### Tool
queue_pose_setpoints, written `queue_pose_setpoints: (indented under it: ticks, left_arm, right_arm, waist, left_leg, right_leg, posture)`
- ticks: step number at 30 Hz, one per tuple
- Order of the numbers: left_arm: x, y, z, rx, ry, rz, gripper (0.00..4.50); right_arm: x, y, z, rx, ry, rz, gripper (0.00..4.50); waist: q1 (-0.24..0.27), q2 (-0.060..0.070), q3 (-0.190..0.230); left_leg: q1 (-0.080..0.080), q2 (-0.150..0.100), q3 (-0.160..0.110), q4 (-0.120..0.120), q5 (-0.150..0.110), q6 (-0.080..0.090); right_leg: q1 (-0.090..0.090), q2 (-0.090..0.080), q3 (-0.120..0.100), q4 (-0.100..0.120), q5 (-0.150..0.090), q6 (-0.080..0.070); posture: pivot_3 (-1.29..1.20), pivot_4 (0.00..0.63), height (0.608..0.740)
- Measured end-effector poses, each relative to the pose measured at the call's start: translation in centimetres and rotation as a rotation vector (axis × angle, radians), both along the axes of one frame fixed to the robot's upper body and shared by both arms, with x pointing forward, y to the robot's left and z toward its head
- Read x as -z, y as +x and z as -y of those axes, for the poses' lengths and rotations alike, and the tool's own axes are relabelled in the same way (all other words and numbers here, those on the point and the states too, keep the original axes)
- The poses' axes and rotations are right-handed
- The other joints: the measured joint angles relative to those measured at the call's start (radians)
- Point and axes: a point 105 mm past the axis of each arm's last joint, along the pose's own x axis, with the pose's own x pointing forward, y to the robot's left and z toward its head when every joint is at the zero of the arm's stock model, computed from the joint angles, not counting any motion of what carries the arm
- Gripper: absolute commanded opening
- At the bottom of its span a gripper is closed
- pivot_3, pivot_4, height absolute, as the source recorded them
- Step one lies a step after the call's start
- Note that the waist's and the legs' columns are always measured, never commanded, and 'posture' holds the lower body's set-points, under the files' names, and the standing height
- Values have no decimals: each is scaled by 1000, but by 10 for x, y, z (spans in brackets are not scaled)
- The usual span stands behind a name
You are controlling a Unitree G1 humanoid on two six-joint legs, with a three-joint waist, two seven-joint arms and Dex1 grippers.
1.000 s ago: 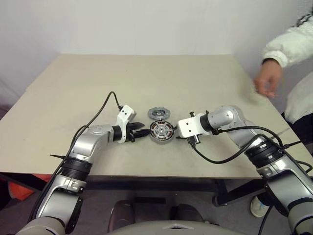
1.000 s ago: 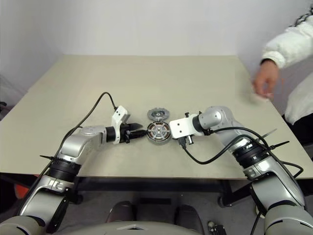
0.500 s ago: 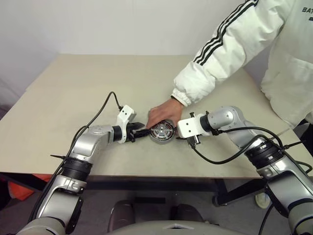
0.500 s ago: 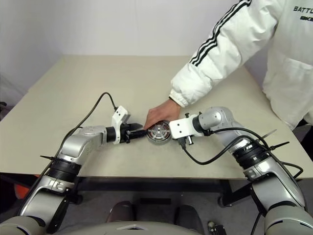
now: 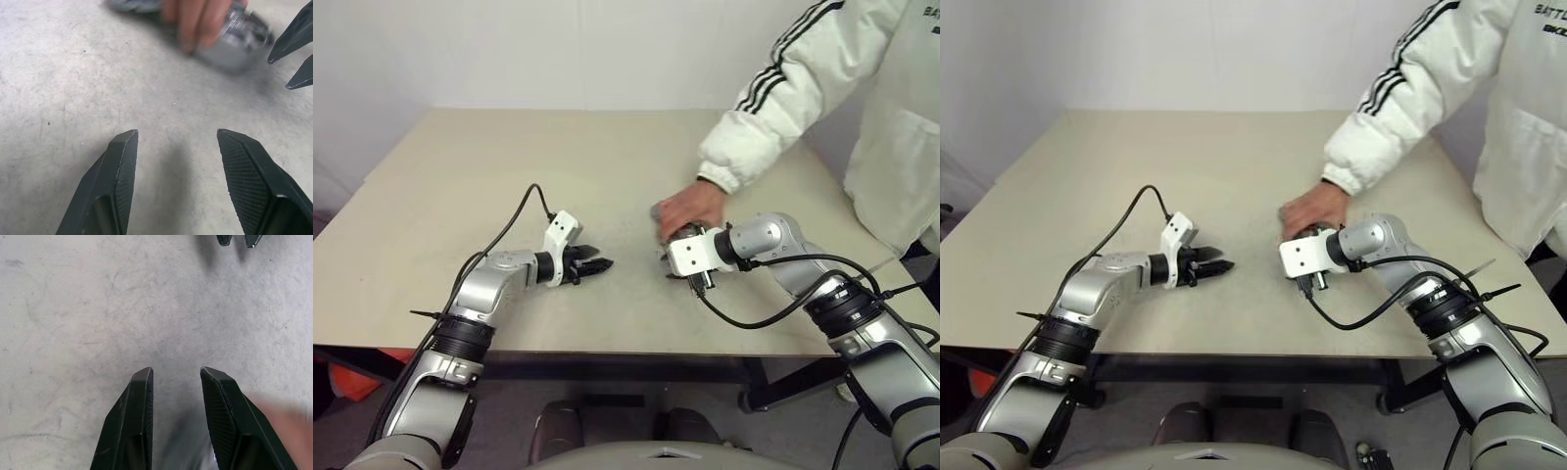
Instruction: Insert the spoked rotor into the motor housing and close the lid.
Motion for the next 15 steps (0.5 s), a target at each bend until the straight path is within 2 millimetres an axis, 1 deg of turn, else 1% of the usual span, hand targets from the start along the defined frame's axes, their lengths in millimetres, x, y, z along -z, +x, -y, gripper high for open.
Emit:
queue_pose_setpoints:
  ticks: [12, 15]
  left_arm:
    - [2, -1, 1, -4, -2, -6, 2731]
    - [2, -1, 3, -1, -11, -3, 2731]
  right_arm:
    - [-1, 1, -1, 8, 9, 11, 1542]
    - [-4, 7, 0, 65, 53, 18, 1542]
  waist:
    - [0, 0, 0]
    - [0, 0, 0]
  left_leg:
    - [0, 0, 0, 0, 0, 0]
    - [0, 0, 0, 0, 0, 0]
  right_leg:
    - [0, 0, 0, 0, 0, 0]
    - [0, 0, 0, 0, 0, 0]
  posture:
    - [0, 0, 740]
    - [0, 0, 740]
